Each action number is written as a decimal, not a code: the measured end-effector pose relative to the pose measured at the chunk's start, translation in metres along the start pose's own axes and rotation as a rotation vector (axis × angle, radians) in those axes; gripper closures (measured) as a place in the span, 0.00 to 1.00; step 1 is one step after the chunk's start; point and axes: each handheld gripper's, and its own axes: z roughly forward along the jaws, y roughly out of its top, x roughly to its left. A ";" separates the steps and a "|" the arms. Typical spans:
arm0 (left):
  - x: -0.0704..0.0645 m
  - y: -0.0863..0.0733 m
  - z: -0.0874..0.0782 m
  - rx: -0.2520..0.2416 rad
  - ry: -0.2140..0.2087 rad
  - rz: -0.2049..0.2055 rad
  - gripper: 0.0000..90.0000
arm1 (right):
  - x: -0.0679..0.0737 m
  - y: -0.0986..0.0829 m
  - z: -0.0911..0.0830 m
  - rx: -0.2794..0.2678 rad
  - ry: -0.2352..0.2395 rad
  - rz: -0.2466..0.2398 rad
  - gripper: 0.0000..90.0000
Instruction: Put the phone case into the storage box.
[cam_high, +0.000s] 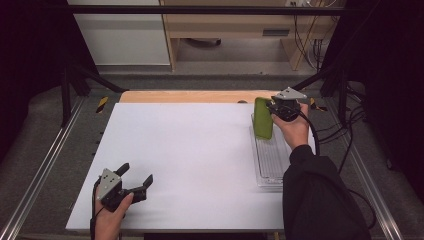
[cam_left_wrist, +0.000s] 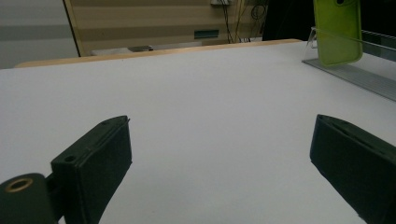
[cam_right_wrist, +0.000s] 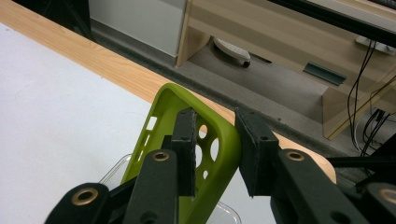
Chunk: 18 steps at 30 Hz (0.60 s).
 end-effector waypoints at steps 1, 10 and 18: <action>0.000 0.000 0.000 0.000 0.000 0.000 0.05 | 0.000 0.000 0.000 0.000 -0.001 -0.003 0.78; 0.000 0.000 0.000 -0.001 0.002 -0.001 0.05 | 0.000 0.003 0.000 -0.009 -0.005 0.008 0.78; 0.000 0.000 0.000 0.000 0.002 -0.001 0.05 | -0.001 0.005 0.003 -0.016 -0.010 0.024 0.77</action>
